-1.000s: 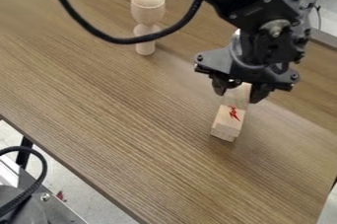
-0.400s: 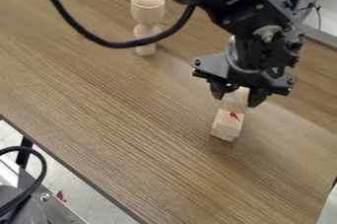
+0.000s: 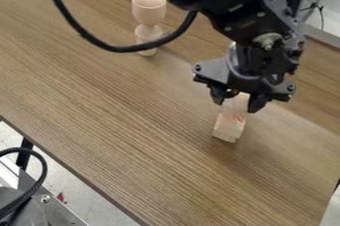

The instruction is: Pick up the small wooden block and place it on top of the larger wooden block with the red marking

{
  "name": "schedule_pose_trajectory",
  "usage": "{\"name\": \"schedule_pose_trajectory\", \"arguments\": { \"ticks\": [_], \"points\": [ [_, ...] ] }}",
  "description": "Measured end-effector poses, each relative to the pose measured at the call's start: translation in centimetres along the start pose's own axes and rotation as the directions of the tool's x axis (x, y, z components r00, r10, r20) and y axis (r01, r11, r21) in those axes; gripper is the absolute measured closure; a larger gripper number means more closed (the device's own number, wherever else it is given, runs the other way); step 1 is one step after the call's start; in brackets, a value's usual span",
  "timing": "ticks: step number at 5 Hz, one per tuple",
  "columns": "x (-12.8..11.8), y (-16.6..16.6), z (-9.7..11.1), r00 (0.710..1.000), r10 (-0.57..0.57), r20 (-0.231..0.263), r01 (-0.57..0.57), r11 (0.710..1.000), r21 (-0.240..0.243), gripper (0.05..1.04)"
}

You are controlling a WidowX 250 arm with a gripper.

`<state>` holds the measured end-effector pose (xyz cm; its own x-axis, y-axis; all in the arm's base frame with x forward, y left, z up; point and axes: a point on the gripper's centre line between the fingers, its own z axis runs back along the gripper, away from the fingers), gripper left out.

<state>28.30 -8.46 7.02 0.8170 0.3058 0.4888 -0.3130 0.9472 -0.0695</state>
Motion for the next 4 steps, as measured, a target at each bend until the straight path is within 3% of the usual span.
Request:
{"name": "schedule_pose_trajectory", "arguments": {
  "ticks": [3, 4],
  "points": [
    [-0.47, -0.1, -0.92, 1.0, -0.008, -0.021, 0.008, 1.0, 0.006, 0.536],
    [-0.49, -0.17, -0.95, 1.0, -0.011, -0.02, 0.011, 1.0, 0.004, 0.449]
  ]
}}
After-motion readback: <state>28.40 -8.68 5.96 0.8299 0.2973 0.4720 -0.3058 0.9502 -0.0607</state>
